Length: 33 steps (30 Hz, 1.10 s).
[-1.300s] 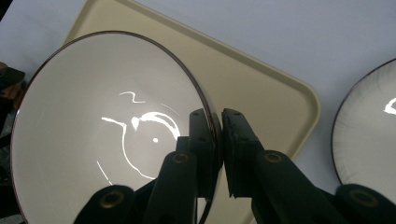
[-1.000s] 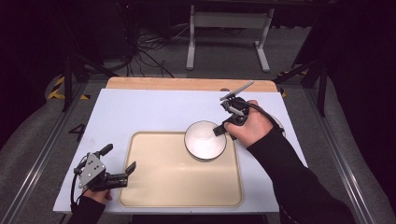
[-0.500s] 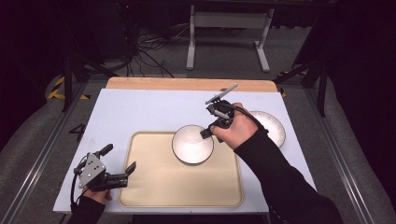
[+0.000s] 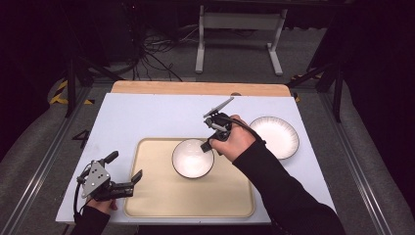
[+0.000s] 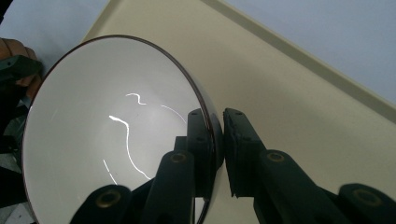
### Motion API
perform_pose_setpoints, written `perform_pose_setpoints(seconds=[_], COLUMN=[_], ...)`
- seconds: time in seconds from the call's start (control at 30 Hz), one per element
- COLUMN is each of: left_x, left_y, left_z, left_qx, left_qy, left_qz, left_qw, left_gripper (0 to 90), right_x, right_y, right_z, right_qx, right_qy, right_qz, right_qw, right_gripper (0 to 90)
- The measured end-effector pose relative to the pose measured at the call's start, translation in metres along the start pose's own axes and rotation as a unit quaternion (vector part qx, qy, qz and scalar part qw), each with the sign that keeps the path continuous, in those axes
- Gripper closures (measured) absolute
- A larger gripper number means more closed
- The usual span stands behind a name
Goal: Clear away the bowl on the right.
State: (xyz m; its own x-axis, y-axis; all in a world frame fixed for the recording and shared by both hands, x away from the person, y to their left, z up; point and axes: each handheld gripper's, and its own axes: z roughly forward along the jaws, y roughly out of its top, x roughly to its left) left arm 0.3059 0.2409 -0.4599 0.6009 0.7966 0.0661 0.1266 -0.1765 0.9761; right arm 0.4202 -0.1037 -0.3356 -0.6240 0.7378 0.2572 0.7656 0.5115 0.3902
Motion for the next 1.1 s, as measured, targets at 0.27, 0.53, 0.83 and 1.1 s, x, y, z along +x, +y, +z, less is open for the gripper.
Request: perform_pose_setpoints(seconds=[0.27,0.53,0.83,1.1], left_x=[0.000,0.000,0.000,0.000], left_y=[0.000,0.000,0.000,0.000], left_z=[0.000,0.000,0.000,0.000], left_qx=[-0.003,-0.001,-0.001,-0.001], left_qy=[0.001,0.001,0.000,0.000], left_qz=[-0.002,0.000,-0.001,-0.001], left_qw=[1.0000,1.0000,1.0000,1.0000], left_gripper=[0.1,0.1,0.1,0.1], right_x=[-0.001,-0.003,-0.007,-0.007], right_y=[-0.001,-0.003,-0.005,-0.006], right_z=[0.019,0.033,0.045,0.053], right_qx=[0.010,0.016,0.025,0.034], right_qy=[0.003,0.004,0.005,0.010], right_qz=[0.000,0.003,0.008,0.012], right_qw=[0.9999,0.9999,0.9996,0.9993], right_gripper=[80.9,80.9,80.9,80.9])
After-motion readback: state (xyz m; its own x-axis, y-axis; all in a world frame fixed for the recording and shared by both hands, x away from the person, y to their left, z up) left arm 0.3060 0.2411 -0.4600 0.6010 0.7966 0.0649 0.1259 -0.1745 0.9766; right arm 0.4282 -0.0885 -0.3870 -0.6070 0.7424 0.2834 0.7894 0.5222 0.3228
